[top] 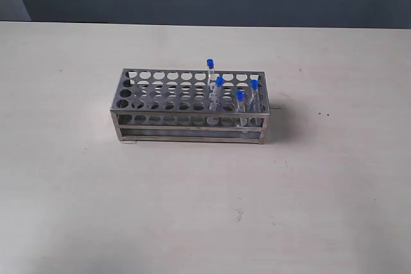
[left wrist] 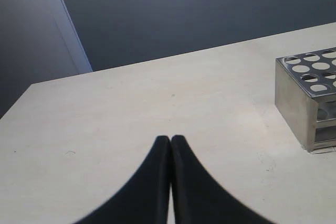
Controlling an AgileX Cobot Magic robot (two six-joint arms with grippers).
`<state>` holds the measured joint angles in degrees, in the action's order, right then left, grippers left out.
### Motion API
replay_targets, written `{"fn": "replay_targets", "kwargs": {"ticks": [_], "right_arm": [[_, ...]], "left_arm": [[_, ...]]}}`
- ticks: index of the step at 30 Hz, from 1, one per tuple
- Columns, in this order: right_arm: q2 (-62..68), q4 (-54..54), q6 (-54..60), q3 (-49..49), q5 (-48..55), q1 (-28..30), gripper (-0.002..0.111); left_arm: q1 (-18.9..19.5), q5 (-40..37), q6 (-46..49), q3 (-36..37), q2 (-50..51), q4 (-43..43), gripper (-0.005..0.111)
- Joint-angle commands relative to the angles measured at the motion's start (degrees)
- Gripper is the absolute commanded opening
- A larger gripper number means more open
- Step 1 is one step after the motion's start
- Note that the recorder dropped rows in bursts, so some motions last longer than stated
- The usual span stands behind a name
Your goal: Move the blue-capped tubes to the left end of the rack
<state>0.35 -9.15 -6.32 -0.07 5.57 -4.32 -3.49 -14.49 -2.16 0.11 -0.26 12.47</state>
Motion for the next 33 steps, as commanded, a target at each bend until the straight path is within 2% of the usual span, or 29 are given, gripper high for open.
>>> {"fn": "replay_targets", "kwargs": {"ticks": [1,7,11,13,20,21,22,23,24,25,26,27,29,31,32,33], "right_arm": [[-0.3,-2.4,0.1,0.1,-5.6,0.3,-0.001],[-0.3,-23.8,0.1,0.1,-15.2,0.3,-0.001],[-0.3,-36.2,0.1,0.1,-16.4,0.3,-0.001],[-0.3,-38.8,0.0,0.1,-16.0,0.3,-0.001],[-0.3,-40.4,-16.2,0.1,-15.2,0.3,-0.001],[-0.3,-38.6,-21.8,0.1,-14.3,0.3,-0.001],[-0.3,-35.9,-22.2,-0.7,-13.6,0.3,-0.001],[-0.3,-22.1,-21.7,-5.4,-12.7,0.3,-0.001],[-0.3,-15.7,-21.7,-7.8,-12.9,0.3,-0.001],[0.8,-2.4,-21.7,-14.2,-15.4,0.3,-0.001],[2.7,2.8,-21.7,-17.7,-16.5,0.3,-0.001],[8.6,11.6,-21.7,-25.1,-21.2,0.3,-0.001],[20.4,16.6,-23.8,-36.2,-32.3,0.3,-0.001],[33.7,20.8,-31.7,-47.4,-46.5,0.3,-0.001],[43.2,32.5,-43.2,-55.5,-51.4,0.3,-0.001],[47.9,43.6,-51.9,-61.1,-51.1,0.3,-0.001]], "left_arm": [[-0.2,0.7,-0.2,-0.1,0.3,0.2,0.0],[-0.2,0.7,-0.2,-0.1,0.3,0.2,0.0],[-0.2,0.7,-0.2,-0.1,0.3,0.2,0.0],[-0.2,0.7,-0.2,-0.1,0.3,0.2,0.0],[-0.2,0.7,-0.2,-0.1,0.3,0.2,0.0],[-0.2,0.7,-0.2,-0.1,0.3,0.2,0.0],[-0.2,0.7,-0.2,-0.1,0.3,0.2,0.0],[-0.2,0.7,-0.2,-0.1,0.3,0.2,0.0],[-0.2,0.7,-0.2,-0.1,0.3,0.2,0.0],[-0.2,0.7,-0.2,-0.1,0.3,0.2,0.0],[-0.2,0.7,-0.2,-0.1,0.3,0.2,0.0],[-0.2,0.7,-0.2,-0.1,0.3,0.2,0.0],[-0.2,0.7,-0.2,-0.1,0.3,0.2,0.0],[-0.2,0.7,-0.2,-0.1,0.3,0.2,0.0],[-0.2,0.7,-0.2,-0.1,0.3,0.2,0.0],[-0.2,0.7,-0.2,-0.1,0.3,0.2,0.0]]}}
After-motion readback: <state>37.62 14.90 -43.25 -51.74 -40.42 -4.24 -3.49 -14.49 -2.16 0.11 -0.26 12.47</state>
